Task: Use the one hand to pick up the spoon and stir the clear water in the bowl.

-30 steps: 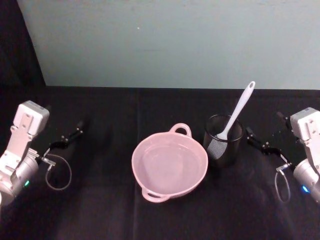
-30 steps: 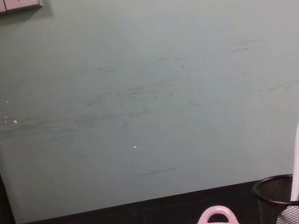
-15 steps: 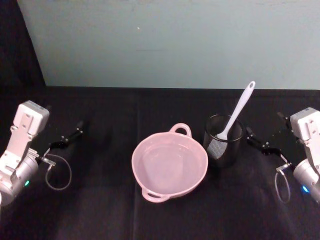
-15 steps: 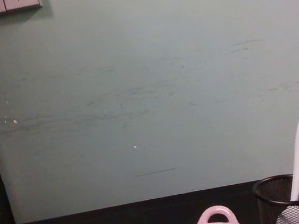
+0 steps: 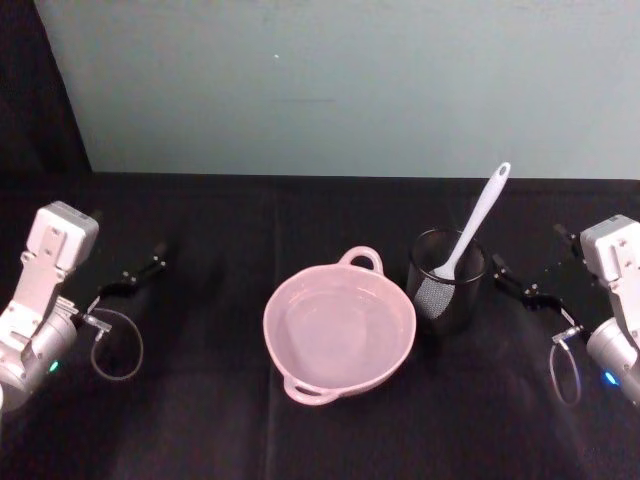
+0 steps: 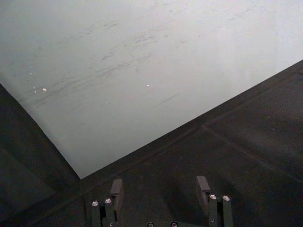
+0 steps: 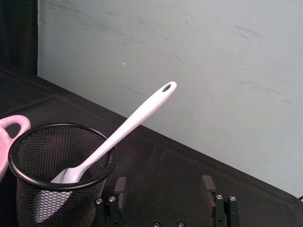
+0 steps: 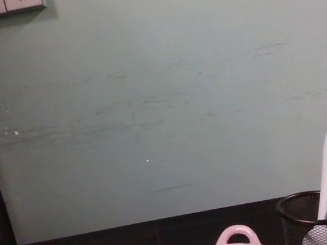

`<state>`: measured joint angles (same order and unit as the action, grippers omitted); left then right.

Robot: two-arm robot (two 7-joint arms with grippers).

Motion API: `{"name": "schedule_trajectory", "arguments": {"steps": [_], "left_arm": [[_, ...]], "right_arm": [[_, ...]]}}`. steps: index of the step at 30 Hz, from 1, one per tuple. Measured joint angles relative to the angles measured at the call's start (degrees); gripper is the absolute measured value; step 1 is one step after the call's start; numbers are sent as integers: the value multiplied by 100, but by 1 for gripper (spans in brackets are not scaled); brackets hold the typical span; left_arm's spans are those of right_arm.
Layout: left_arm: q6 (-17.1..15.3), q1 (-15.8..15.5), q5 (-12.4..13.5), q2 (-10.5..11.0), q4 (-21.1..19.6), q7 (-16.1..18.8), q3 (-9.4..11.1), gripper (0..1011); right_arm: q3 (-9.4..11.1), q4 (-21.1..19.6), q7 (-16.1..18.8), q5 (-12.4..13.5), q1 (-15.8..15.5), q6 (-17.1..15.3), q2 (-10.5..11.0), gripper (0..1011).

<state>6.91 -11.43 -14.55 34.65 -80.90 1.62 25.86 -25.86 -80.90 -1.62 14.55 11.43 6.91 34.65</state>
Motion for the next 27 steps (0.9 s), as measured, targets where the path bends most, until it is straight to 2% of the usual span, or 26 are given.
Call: {"name": "schedule_trajectory", "arguments": {"steps": [27], "left_arm": [[0, 0, 0, 0, 0, 0, 0, 1005]], "right_arm": [[0, 0, 0, 0, 0, 0, 0, 1002]]}}
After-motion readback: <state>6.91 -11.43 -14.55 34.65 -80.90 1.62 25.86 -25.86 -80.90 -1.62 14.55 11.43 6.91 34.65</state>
